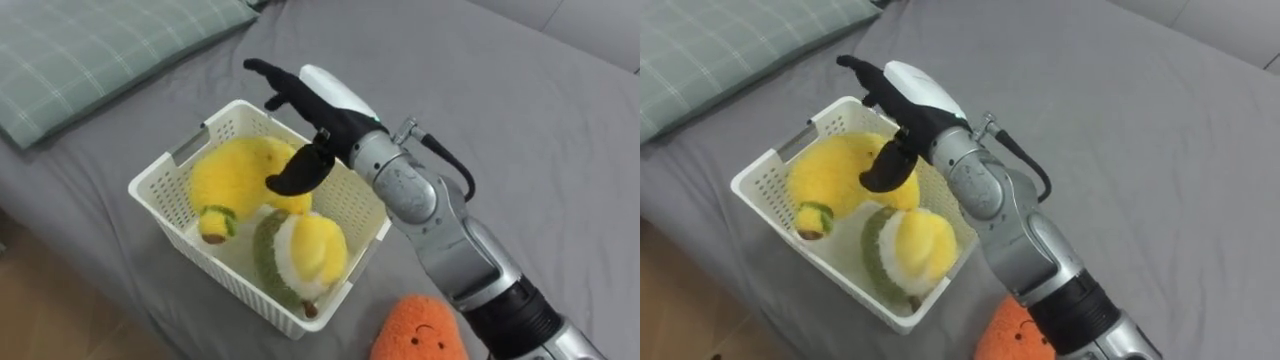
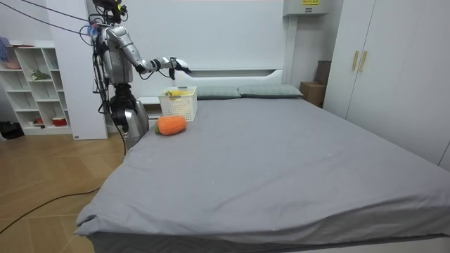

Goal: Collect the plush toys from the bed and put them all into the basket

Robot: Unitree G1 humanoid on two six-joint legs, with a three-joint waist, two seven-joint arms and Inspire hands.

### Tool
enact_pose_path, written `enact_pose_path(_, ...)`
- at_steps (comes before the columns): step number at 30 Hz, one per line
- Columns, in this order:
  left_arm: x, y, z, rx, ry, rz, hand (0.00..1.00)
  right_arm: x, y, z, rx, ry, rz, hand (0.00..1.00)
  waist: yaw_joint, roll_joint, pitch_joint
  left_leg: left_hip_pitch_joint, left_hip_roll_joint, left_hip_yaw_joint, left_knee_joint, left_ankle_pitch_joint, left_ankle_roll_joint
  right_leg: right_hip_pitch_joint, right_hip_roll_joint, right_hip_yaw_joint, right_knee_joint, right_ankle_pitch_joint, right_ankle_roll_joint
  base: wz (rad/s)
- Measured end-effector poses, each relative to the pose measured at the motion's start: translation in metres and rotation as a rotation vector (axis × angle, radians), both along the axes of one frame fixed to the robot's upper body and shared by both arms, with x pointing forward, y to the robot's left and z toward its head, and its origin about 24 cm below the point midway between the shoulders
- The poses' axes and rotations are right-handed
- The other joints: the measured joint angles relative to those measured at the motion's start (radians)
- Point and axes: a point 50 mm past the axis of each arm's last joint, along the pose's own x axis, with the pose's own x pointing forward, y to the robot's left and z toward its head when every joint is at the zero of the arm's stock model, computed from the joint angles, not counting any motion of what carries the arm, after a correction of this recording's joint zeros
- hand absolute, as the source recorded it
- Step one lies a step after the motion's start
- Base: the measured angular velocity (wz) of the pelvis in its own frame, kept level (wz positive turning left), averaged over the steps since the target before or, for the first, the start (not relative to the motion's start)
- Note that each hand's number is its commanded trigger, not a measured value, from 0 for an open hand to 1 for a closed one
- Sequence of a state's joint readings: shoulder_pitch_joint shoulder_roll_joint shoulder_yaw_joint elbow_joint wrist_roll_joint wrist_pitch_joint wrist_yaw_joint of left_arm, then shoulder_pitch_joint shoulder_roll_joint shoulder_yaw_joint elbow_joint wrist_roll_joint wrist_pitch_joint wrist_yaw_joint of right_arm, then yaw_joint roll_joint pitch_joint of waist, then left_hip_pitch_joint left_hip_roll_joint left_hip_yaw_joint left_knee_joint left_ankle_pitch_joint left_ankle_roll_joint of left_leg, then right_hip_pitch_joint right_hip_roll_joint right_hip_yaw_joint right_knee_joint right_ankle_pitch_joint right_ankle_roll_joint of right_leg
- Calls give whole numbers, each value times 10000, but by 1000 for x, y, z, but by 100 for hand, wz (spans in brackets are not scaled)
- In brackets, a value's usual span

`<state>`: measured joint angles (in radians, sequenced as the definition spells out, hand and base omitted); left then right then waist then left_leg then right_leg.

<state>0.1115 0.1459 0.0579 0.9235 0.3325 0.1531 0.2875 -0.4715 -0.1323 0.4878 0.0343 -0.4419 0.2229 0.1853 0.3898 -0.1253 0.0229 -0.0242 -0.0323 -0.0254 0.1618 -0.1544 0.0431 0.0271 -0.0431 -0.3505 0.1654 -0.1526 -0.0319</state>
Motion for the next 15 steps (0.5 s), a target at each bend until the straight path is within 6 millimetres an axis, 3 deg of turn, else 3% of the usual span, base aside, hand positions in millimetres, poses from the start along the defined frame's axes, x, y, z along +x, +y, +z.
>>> enact_pose_path(5, -2, 1, 0, 77, 96, -64, 0, 3, -13, 2, 99, -189, -305, 0, -240, 17, 8, 57, 15, 128, 21, 5, 6, -25, 5, 172, 4, 0, 0, -8)
enact_pose_path(11, -16, 2, -3, 74, 352, 348, 0, 7, -51, 3, 846, -567, -1958, 0, -868, 176, 11, 294, 17, 266, -22, -7, 30, 130, 2, 333, 14, 17, 29, -6)
enact_pose_path(15, -28, 3, -5, 131, 579, 616, 0, -8, -86, -17, 1862, 53, -3269, 0, -1225, 273, -108, 375, 47, 504, -62, -15, 46, 158, 8, 520, 16, 22, 36, -15)
